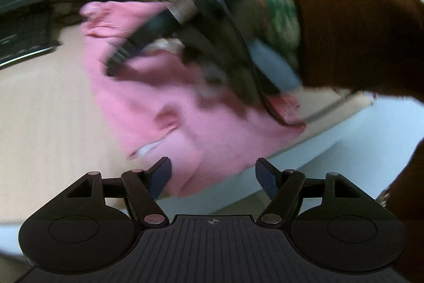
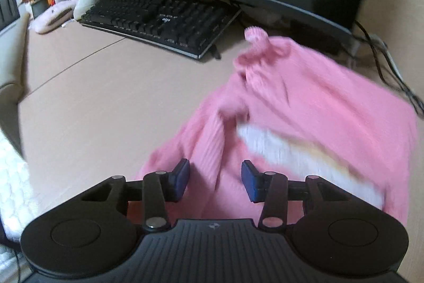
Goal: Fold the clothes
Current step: 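Open both tools and lift them off the folded dress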
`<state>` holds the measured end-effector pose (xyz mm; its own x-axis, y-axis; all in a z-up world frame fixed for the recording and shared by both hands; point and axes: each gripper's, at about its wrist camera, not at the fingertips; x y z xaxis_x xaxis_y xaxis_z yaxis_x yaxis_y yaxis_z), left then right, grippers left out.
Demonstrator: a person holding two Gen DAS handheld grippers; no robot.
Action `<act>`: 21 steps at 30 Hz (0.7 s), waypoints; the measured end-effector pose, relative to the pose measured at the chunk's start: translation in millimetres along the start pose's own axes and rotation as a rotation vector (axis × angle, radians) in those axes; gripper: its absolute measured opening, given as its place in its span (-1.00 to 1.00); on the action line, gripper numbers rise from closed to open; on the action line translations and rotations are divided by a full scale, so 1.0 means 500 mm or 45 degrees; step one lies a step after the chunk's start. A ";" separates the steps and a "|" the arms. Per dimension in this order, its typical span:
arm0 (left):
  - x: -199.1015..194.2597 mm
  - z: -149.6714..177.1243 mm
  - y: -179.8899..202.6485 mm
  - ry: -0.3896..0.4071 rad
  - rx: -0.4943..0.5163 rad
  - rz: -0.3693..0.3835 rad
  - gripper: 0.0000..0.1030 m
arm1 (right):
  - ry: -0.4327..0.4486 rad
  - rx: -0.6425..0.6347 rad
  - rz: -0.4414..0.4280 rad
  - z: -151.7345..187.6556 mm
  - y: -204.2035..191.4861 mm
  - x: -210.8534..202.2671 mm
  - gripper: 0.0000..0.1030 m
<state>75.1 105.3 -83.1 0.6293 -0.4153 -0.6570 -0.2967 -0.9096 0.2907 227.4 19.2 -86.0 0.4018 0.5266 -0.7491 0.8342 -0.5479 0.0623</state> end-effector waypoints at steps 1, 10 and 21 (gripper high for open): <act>-0.014 -0.001 -0.008 0.016 -0.025 -0.008 0.50 | -0.002 0.010 -0.014 0.019 -0.007 -0.016 -0.16; -0.063 -0.099 -0.108 0.206 -0.251 -0.047 0.57 | -0.004 0.147 -0.060 0.173 -0.006 -0.202 -0.08; 0.132 -0.133 -0.059 -0.011 -0.170 0.117 0.51 | 0.110 0.618 0.204 0.250 0.124 -0.253 -0.08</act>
<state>173.1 103.9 -89.0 0.5975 -0.4969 -0.6294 -0.2542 -0.8618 0.4390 181.0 -162.5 -69.7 0.5572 0.4521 -0.6965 0.4966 -0.8537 -0.1568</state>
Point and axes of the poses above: each gripper's, at about its wrist camera, not at the fingertips, and x roughly the way its jaws point, y to its right, z to its underside, and after that the axes turned 5 degrees about -x, right-handed
